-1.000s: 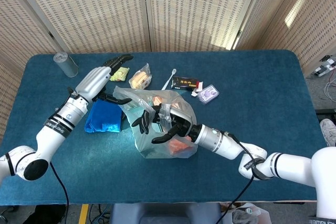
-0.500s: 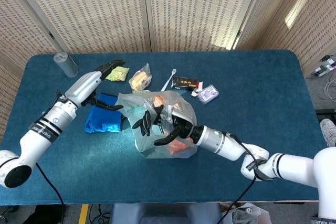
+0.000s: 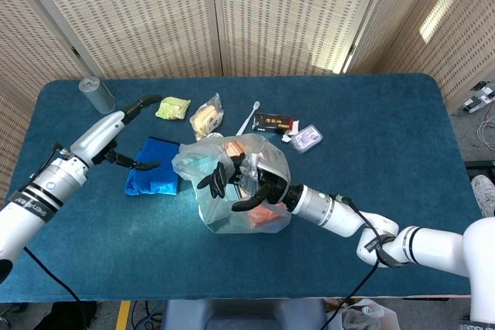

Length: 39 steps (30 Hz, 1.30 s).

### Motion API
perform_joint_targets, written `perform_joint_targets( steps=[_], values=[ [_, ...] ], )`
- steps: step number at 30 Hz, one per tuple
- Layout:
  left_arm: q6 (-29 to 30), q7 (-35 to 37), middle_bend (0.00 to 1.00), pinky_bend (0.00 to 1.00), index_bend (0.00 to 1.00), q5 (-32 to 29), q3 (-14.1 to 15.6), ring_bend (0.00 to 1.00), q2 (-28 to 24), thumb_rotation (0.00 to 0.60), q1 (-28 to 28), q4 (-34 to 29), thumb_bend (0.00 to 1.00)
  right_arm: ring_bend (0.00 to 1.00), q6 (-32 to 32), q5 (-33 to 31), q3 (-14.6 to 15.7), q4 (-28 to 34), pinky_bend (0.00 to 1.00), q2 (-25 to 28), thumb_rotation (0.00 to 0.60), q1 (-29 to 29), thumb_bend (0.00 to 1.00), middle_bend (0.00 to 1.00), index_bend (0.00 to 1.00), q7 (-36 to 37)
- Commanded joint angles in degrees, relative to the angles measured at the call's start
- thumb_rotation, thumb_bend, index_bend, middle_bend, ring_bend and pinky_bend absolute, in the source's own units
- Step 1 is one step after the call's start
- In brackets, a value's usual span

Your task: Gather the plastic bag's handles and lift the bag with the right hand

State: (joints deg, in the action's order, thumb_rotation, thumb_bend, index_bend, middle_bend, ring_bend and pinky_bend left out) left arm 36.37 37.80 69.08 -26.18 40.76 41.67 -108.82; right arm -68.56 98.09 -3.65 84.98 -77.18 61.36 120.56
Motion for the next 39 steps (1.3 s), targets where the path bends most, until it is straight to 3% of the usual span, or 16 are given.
perform_joint_targets(
  steps=[1,13,19,22,27,39],
  values=[
    [1.85,0.05,0.0,0.0,0.0,0.71,0.73,0.0,-0.76,0.6,-1.53,0.74,0.09,0.47,0.36,-0.83,-0.53,-0.28,0.27,-0.08,0.6,0.38,0.0,0.57,0.57,2.94],
    [9.16,-7.22,0.0,0.0,0.0,0.2,3.2,0.0,-1.94,0.6,-4.91,-0.15,0.1,0.47,2.42,-1.54,-2.21,-3.28,0.28,-0.96,0.6,3.8,0.0,0.57,0.57,20.43],
    [13.57,-14.7,0.0,0.0,0.0,1.44,5.18,0.0,-1.29,0.6,-6.28,-0.84,0.1,0.47,3.69,-2.12,-2.94,-4.47,0.41,-0.62,0.6,5.53,0.07,0.57,0.57,28.69],
    [15.92,-18.93,0.0,0.0,0.0,1.9,6.01,0.0,-0.06,0.6,-6.55,-1.42,0.09,0.5,4.97,-3.46,-3.66,-4.84,0.53,-0.36,0.6,6.19,0.15,0.58,0.57,31.79],
    [20.26,-26.59,0.0,0.0,0.0,3.12,7.28,0.0,1.3,0.6,-7.34,-2.68,0.09,0.57,6.85,-5.1,-4.74,-5.52,0.67,-0.09,0.6,6.94,0.3,0.61,0.57,34.09],
    [23.13,-36.46,0.0,0.0,0.0,-1.75,9.1,0.0,3.13,0.6,-7.8,-3.38,0.1,0.65,7.29,-7.34,-6.91,-5.13,0.72,1.78,0.6,5.63,0.4,0.65,0.58,35.18]
  ],
)
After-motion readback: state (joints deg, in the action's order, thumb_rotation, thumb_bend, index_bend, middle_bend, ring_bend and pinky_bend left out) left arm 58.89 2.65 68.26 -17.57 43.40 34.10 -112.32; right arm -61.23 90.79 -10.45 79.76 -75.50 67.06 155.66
